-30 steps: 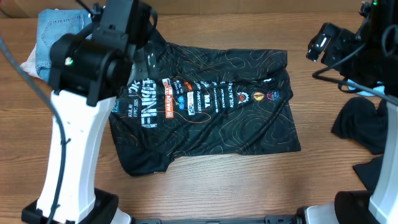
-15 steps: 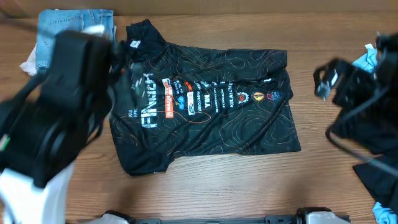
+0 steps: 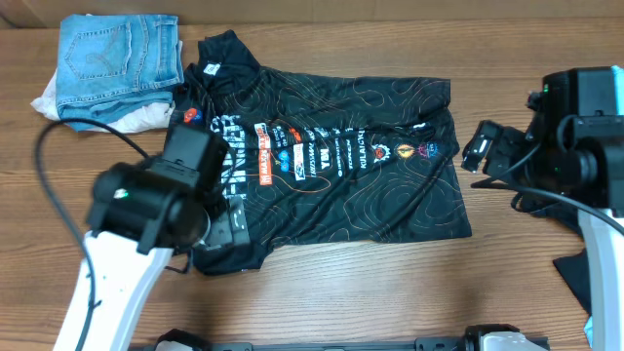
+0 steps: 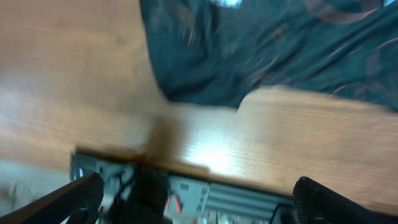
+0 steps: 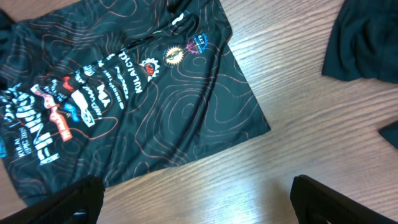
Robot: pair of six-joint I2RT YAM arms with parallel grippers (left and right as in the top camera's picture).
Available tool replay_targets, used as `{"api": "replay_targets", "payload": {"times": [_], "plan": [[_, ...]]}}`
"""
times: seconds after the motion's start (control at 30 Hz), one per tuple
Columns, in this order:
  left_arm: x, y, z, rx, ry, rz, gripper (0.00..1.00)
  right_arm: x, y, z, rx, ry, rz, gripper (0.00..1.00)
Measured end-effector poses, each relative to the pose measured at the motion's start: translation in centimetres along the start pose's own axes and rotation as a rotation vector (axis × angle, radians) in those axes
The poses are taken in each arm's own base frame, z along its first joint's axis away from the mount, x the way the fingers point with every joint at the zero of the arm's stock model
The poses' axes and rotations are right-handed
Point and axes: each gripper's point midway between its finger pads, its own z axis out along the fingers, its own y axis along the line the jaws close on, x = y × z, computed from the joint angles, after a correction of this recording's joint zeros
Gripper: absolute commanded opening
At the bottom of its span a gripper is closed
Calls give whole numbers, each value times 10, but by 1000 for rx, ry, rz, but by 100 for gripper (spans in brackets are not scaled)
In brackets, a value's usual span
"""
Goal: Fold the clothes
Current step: 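Move the left gripper to the jersey's bottom-left hem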
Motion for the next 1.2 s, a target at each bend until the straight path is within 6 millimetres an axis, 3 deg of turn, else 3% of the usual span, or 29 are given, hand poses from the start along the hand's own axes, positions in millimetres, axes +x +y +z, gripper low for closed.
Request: {"api": "replay_targets", "payload": {"times": [0.3,0.5,0.83,1.0,1.2], "plan": [[44,6,84,-78,220,-78,100,-11,4,11,-16,-36,-1,100],[57,-8,133,-8,260,-78,98,-23,10,11,-38,-83,-4,100],[67,-35,165,-21,281,25,100,-27,12,11,-45,-98,-5,100],[73,-27,184,-153,328,-1,100,-27,12,11,-45,-98,-5,100],[61,-27,202,-204,282,-41,98,-27,11,11,-42,-100,-4,100]]}}
